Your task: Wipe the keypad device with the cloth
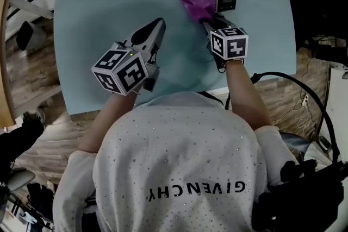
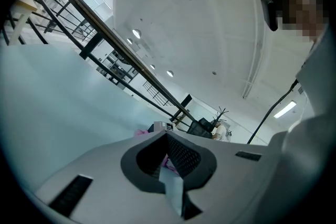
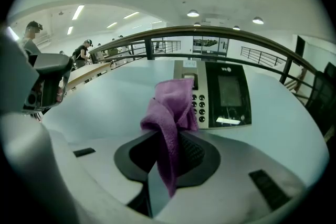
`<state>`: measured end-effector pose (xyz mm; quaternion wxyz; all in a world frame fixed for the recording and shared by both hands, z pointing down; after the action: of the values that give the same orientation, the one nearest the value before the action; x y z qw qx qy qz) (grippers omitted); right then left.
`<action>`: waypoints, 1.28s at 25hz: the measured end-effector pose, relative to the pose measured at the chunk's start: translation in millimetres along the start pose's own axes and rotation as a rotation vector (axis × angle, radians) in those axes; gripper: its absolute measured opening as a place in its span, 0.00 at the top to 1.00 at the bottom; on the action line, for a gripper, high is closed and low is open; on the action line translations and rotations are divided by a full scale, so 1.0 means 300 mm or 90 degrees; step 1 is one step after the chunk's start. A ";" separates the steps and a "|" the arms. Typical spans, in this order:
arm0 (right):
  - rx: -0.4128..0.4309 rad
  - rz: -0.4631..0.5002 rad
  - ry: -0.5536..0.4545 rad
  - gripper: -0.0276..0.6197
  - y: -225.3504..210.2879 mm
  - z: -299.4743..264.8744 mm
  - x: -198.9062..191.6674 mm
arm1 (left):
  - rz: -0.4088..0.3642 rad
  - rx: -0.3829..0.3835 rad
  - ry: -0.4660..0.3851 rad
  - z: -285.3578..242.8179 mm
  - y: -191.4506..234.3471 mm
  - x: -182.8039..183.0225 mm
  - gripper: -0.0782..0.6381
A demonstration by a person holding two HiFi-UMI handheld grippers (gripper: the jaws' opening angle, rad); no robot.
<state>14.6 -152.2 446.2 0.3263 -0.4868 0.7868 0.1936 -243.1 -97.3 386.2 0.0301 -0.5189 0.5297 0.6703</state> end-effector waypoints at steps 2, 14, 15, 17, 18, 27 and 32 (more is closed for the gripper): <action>0.004 -0.023 0.007 0.85 -0.008 0.009 -0.033 | -0.010 -0.011 0.008 -0.011 -0.028 -0.002 0.89; 0.247 -0.294 -0.179 0.85 -0.117 0.308 -0.077 | -0.027 -0.019 -0.072 -0.071 -0.349 0.013 0.89; 0.279 -0.300 -0.234 0.86 -0.151 0.367 -0.039 | -0.031 -0.030 -0.092 -0.082 -0.395 0.023 0.89; 0.311 -0.286 -0.326 0.86 -0.221 0.495 0.039 | -0.044 -0.060 -0.122 -0.112 -0.494 0.040 0.89; 0.310 -0.274 -0.354 0.86 -0.257 0.561 0.064 | -0.051 -0.077 -0.130 -0.128 -0.546 0.041 0.89; 0.222 -0.105 -0.431 0.86 -0.520 1.046 0.045 | -0.158 -0.101 -0.140 -0.252 -0.907 -0.082 0.89; 0.230 -0.073 -0.433 0.86 -0.612 1.137 -0.065 | -0.177 -0.089 -0.152 -0.286 -1.049 -0.193 0.89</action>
<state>295.5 -10.5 219.2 0.6597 -0.3726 0.6264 0.1836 26.1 6.1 223.5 0.1487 -0.5049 0.3979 0.7514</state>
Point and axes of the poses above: the fingertips, and each gripper's own axes: z backward along the fingers, y to its left, x out of its top, the point moved 9 cm from there along z, backward along the fingers, and after that the axes turned 3 degrees about -y, right-handed, at the moved point
